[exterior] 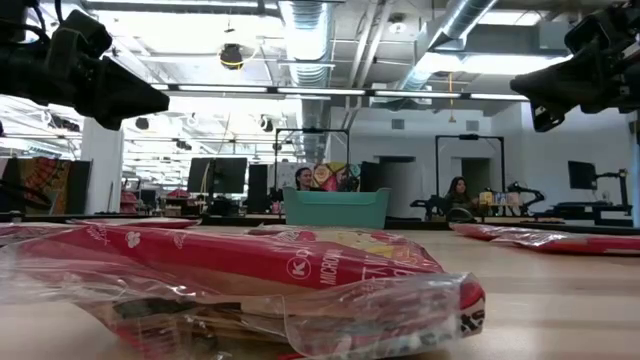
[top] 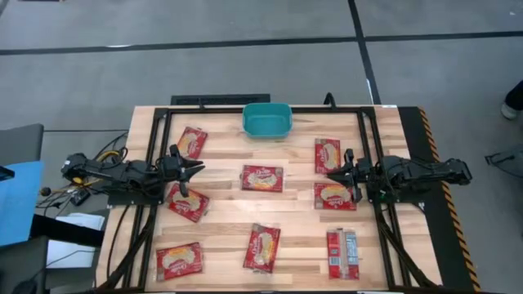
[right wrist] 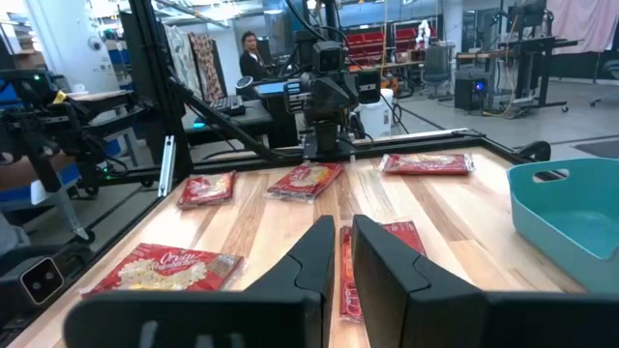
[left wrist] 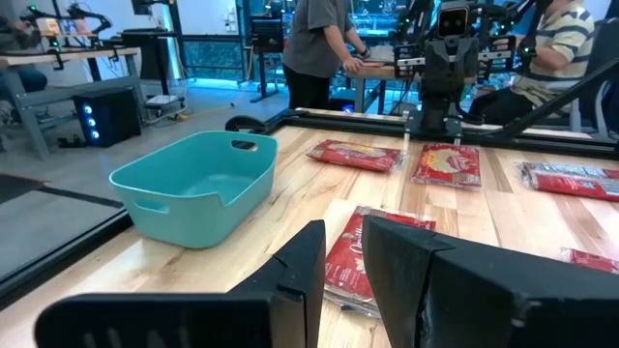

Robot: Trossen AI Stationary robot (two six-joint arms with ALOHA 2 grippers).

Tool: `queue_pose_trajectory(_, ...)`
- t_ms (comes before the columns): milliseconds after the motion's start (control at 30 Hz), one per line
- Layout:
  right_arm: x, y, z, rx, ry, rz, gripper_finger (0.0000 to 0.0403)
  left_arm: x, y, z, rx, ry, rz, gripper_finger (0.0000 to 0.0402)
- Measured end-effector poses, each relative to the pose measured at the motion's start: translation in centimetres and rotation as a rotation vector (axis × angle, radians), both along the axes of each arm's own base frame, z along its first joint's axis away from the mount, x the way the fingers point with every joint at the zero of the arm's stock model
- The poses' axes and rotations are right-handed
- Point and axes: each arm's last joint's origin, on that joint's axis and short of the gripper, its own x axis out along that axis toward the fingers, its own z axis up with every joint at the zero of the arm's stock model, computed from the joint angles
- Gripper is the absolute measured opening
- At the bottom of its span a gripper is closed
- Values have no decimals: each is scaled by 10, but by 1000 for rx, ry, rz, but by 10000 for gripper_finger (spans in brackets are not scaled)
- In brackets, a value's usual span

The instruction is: Sort popcorn bags into baskets

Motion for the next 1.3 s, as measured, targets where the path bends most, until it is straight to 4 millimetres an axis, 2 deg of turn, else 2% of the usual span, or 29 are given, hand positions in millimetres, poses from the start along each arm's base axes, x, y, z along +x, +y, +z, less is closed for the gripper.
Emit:
queue_pose_trajectory(367, 0, 0, 0, -6, -3, 0, 66, 0, 0, 0, 0, 0, 0, 63)
queue_pose_trajectory(567, 0, 0, 1, -152, -7, -4, 66, 0, 0, 0, 38, 14, 9, 63)
queue_pose_trajectory(733, 0, 0, 2, -173, -20, -6, 66, 0, 0, 0, -8, -4, 4, 63)
queue_pose_trajectory(867, 0, 0, 4, -140, -48, -21, 66, 0, 0, 0, -30, -12, 3, 63)
queue_pose_trajectory(1100, -3, -7, 20, -68, -209, -195, 66, 0, 1, 1, 33, 7, 34, 63)
queue_pose_trajectory(1300, -3, -11, 20, 50, -213, -242, 66, -1, 0, 5, -12, -44, -2, 63)
